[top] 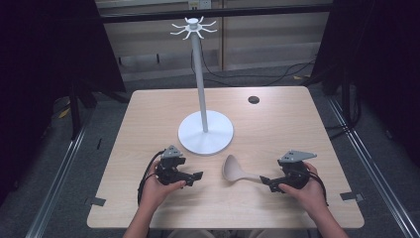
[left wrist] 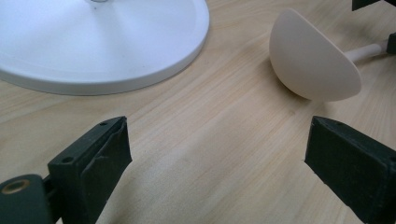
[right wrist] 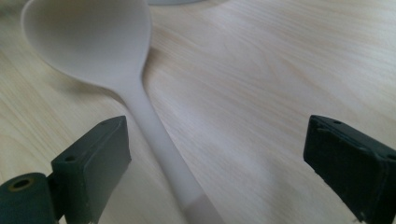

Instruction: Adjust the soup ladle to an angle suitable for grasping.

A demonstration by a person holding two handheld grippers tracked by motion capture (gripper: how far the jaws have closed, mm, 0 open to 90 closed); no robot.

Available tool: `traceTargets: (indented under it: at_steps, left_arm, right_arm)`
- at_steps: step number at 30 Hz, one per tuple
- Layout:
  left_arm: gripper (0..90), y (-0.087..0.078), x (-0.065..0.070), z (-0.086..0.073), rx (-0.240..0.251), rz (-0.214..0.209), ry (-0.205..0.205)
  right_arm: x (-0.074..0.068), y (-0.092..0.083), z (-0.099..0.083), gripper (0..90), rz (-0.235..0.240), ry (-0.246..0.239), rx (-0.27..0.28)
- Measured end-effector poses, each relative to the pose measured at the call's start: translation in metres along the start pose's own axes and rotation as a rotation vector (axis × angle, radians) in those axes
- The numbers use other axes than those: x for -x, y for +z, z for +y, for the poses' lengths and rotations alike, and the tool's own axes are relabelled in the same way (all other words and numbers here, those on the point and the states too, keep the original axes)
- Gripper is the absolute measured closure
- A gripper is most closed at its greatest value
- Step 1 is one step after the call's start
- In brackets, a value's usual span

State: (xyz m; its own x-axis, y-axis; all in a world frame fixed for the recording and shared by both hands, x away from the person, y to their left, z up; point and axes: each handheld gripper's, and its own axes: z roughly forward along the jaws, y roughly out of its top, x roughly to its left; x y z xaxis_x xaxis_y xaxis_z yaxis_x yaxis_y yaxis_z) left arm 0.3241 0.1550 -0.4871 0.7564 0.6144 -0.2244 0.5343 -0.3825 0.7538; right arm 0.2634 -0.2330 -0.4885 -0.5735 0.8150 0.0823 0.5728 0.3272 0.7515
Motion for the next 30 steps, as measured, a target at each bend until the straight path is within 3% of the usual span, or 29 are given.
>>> traceTargets:
  at_steps: [5,8,15,21,24,30]
  left_arm:
    - [6.7,-0.002,0.001,-0.002,-0.004,-0.006,0.001]
    - [6.7,-0.005,0.0,-0.004,-0.003,0.0,-0.002]
    - [6.9,-0.012,-0.001,-0.007,0.012,0.014,-0.013]
    - [6.9,-0.012,-0.002,-0.011,-0.001,0.02,-0.017]
    - [6.9,-0.014,-0.001,-0.01,0.008,0.02,-0.013]
    - [7.0,-0.014,0.0,-0.01,0.01,0.016,-0.011]
  right_arm:
    - [-0.009,0.007,0.008,10.9,0.011,-0.023,0.011]
    - [-0.017,0.013,0.017,12.8,0.041,-0.045,0.009]
    - [-0.023,0.022,0.025,16.9,0.081,-0.067,0.003]
    - [-0.027,0.025,0.031,32.9,0.106,-0.09,-0.01]
    - [-0.03,0.027,0.035,41.3,0.118,-0.125,-0.014]
    - [-0.032,0.026,0.031,46.8,0.143,-0.168,-0.056]
